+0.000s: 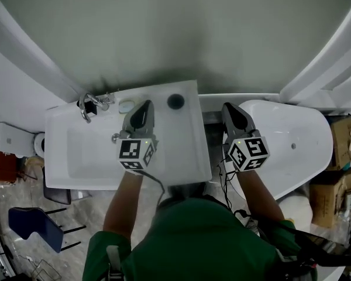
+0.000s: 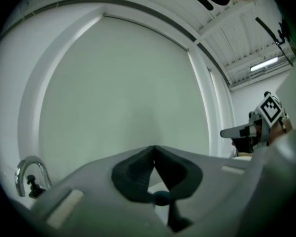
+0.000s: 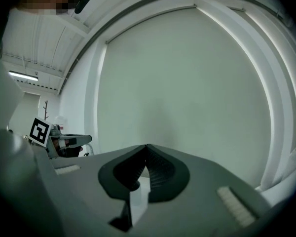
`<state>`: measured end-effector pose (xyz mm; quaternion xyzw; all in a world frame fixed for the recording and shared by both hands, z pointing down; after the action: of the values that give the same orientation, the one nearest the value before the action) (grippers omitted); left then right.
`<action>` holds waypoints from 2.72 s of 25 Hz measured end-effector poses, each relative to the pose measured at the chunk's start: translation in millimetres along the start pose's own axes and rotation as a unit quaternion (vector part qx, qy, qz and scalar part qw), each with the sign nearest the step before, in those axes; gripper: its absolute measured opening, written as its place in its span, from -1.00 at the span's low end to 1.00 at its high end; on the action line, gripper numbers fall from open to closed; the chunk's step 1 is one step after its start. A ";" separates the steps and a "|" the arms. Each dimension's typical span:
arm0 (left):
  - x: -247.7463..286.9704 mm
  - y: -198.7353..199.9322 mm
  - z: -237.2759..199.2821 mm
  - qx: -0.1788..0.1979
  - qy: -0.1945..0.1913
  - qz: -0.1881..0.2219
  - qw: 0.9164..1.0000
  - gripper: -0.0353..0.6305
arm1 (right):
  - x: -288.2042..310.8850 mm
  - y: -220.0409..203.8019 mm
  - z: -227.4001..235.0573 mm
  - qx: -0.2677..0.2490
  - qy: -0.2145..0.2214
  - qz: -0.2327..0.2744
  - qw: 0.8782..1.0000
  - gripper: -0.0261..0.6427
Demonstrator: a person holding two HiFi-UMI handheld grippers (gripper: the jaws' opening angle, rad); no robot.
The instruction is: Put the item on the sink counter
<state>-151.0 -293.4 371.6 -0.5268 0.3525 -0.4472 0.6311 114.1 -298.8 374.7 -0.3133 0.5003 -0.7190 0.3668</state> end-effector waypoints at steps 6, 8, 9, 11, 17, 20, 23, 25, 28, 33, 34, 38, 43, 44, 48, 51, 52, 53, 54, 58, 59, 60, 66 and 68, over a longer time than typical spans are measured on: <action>-18.2 29.1 -18.1 -0.019 0.056 0.005 0.998 -0.90 | -5.0 39.4 -22.0 -0.046 0.016 0.062 0.997 -0.93; -22.3 36.2 -20.1 -0.024 0.063 0.010 0.998 -0.90 | -8.0 47.7 -25.7 -0.057 0.018 0.068 0.996 -0.93; -23.8 39.8 -20.0 -0.024 0.064 0.014 0.998 -0.90 | -9.6 50.6 -26.7 -0.061 0.018 0.070 0.995 -0.93; -26.4 46.3 -20.5 -0.020 0.067 0.021 0.997 -0.90 | -11.7 54.1 -28.2 -0.068 0.019 0.073 0.995 -0.93; -27.7 56.1 -21.0 0.002 0.070 0.030 0.997 -0.90 | -12.3 54.5 -29.9 -0.076 0.020 0.071 0.994 -0.93; -24.9 58.4 -16.6 0.005 0.065 0.031 0.997 -0.90 | -13.5 56.5 -28.6 -0.078 0.019 0.071 0.994 -0.93; -20.1 56.2 -14.9 0.008 0.061 0.029 0.998 -0.90 | -12.9 55.9 -26.4 -0.080 0.018 0.070 0.994 -0.93; -17.5 54.7 -14.5 0.009 0.060 0.027 0.998 -0.90 | -11.9 55.5 -24.9 -0.081 0.017 0.069 0.994 -0.93; -14.3 52.1 -17.2 0.007 0.061 0.024 0.998 -0.90 | -7.7 55.1 -23.2 -0.080 0.015 0.068 0.994 -0.93; -14.6 49.2 -15.6 0.009 0.061 0.022 0.998 -0.90 | -7.2 54.2 -22.4 -0.078 0.016 0.067 0.995 -0.93; -14.4 48.4 -16.0 0.008 0.061 0.021 0.998 -0.90 | -6.5 54.1 -22.5 -0.078 0.016 0.067 0.995 -0.93; -11.5 46.2 -16.9 0.001 0.057 0.024 0.998 -0.90 | -3.1 53.5 -21.8 -0.076 0.015 0.067 0.995 -0.93; -8.4 41.6 -19.3 0.000 0.056 0.023 0.998 -0.90 | 2.6 52.4 -22.9 -0.077 0.016 0.067 0.995 -0.93; -7.9 40.9 -19.9 0.000 0.055 0.022 0.998 -0.90 | 4.0 52.1 -23.4 -0.078 0.016 0.066 0.995 -0.93; -7.0 40.9 -17.6 0.005 0.051 0.020 0.998 -0.90 | 4.6 51.5 -23.0 -0.076 0.017 0.061 0.995 -0.93; -4.7 40.8 -16.7 0.007 0.050 0.019 0.999 -0.90 | 5.3 52.7 -21.3 -0.075 0.015 0.061 0.995 -0.93; -3.9 40.4 -16.8 0.007 0.049 0.019 0.999 -0.90 | 5.7 53.0 -20.9 -0.075 0.015 0.062 0.995 -0.93; -3.2 39.8 -16.9 0.007 0.049 0.019 0.999 -0.90 | 6.1 52.9 -20.5 -0.075 0.015 0.062 0.995 -0.93; -2.6 39.0 -17.0 0.006 0.049 0.018 0.999 -0.90 | 6.6 52.6 -20.2 -0.075 0.015 0.062 0.995 -0.93; -0.2 37.1 -16.5 0.004 0.047 0.017 0.999 -0.90 | 8.1 52.2 -19.7 -0.075 0.015 0.061 0.995 -0.93; 0.0 37.0 -16.5 0.005 0.045 0.016 0.999 -0.90 | 8.4 52.2 -20.2 -0.075 0.015 0.060 0.995 -0.93; 0.1 36.9 -16.4 0.005 0.044 0.016 0.999 -0.90 | 8.6 52.2 -20.8 -0.076 0.015 0.060 0.995 -0.93; -0.8 37.2 -9.7 0.013 0.032 0.014 0.999 -0.90 | 3.7 51.9 -19.2 -0.075 0.012 0.058 0.995 -0.93; -1.1 36.1 -9.4 0.013 0.030 0.013 0.999 -0.90 | 3.2 51.1 -19.2 -0.075 0.011 0.058 0.995 -0.93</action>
<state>-152.9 -294.0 334.4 -0.5004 0.3722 -0.4585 0.6331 107.6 -303.9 320.6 -0.3022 0.5742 -0.6603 0.3782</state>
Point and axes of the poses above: the fingertips, and each gripper's own axes: x forward along the fingers, z to its right, y out of its top, the point moved 5 cm from there along -x, backward along the fingers, and after that the axes turned 10 degrees about x, right-handed, at the moved point
